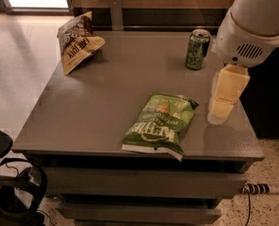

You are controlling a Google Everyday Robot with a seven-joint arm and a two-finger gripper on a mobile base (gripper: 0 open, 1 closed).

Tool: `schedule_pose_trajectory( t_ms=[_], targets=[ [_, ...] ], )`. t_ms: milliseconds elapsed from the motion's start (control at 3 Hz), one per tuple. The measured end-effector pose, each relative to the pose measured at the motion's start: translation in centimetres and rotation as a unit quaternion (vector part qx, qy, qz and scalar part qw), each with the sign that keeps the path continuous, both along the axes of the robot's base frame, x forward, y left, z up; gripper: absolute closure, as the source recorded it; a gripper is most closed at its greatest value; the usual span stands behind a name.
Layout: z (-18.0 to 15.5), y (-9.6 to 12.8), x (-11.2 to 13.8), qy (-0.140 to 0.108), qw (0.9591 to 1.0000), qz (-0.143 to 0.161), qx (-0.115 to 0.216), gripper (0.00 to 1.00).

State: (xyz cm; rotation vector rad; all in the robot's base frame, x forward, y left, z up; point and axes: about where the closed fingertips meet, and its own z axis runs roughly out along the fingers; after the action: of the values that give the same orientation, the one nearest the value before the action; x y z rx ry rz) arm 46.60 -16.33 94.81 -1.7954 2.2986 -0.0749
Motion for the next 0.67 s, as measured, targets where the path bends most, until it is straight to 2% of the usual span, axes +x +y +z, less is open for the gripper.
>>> schedule_pose_trajectory(
  t_ms=[333, 667],
  targets=[
    [-2.4, 1.8, 0.3, 0.012, 0.9997, -0.011, 0.017, 0.0],
    [-5.3, 2.3, 0.5, 0.023, 0.9984, -0.031, 0.043, 0.0]
  ],
)
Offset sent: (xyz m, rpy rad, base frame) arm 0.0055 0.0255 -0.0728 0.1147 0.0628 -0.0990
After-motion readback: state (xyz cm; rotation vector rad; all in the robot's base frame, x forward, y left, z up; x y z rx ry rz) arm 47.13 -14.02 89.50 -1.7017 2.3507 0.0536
